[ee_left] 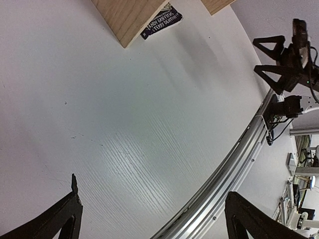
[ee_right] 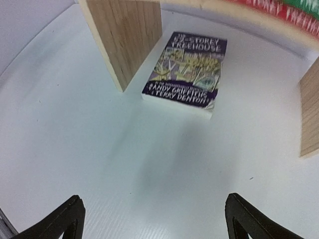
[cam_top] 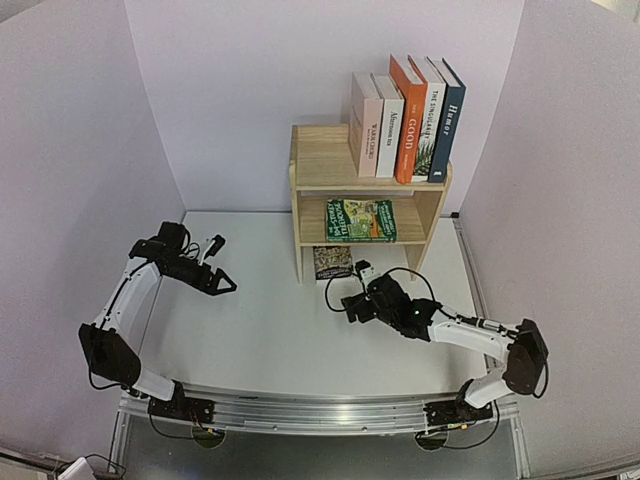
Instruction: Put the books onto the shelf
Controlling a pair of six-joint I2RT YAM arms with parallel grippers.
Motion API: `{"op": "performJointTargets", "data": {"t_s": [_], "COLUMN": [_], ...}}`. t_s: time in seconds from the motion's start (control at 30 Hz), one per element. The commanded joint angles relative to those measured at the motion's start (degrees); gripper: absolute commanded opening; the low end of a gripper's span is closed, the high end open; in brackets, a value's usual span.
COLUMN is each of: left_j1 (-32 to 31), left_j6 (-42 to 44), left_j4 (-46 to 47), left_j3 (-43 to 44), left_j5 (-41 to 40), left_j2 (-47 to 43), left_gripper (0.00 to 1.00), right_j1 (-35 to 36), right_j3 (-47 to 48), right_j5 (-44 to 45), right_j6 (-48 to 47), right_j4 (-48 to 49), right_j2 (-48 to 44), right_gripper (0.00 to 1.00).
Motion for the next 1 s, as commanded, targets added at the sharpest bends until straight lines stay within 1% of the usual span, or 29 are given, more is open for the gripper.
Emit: {"op": "performJointTargets", "data": {"t_s": [0.0, 0.03, 0.1, 0.3, 0.37, 0.4, 0.43, 0.57, 0.63, 0.8, 0.97], "left_j1": [0.16, 0.16, 0.13, 0.15, 0.13, 0.13, 0.17, 0.15, 0.11, 0.13, 0.14], "left_j6": [1.25, 1.25, 1.3, 1.74, 1.95, 1.99, 2.02, 2.16, 2.21, 2.3, 2.1], "left_j4": [0.58, 0.51, 0.56, 0.75, 0.58, 0.51, 0.43, 0.45, 0.45, 0.54, 0.62], "left_j3": [-0.53, -0.56, -0.84, -1.62, -1.49, -1.3, -1.25, -1.16, -1.28, -1.41, -0.91], "left_j5": [1.29, 1.28, 1.09, 0.2, -0.07, -0.17, -0.19, -0.12, -0.13, -0.03, 0.48], "left_j2": [-1.82, -1.93, -2.36, -3.59, -3.77, -3.79, -3.84, -4.11, -4.19, -4.2, -3.61], "left_gripper": [0.99, 0.99, 0.99, 0.99, 0.99, 1.0, 1.0, 0.99, 0.99, 0.99, 1.0], "right_j1": [-6.27, -8.03, -9.83, -10.82, -11.47, -12.01, -12.28, -12.62, -13.21, -14.39, -15.26], "right_j3": [-6.02, -6.71, -8.45, -10.3, -10.81, -10.83, -10.71, -10.75, -10.08, -7.7, -4.69], "right_j5": [-8.46, -10.14, -9.82, -1.94, -0.48, -0.43, -0.15, 1.97, 1.33, 1.06, 0.41], "right_j6": [26.83, 30.31, 33.66, 43.34, 47.75, 50.11, 52.03, 58.08, 59.22, 58.89, 58.98], "right_j4": [17.58, 19.34, 24.66, 39.75, 45.82, 47.96, 50.46, 60.34, 62.4, 62.58, 62.32], "right_j2": [4.22, 5.81, 8.73, 18.42, 23.22, 25.07, 27.27, 34.24, 36.32, 38.75, 41.5], "right_gripper": [0.95, 0.94, 0.94, 0.93, 0.87, 0.8, 0.76, 0.71, 0.7, 0.73, 0.71]}}
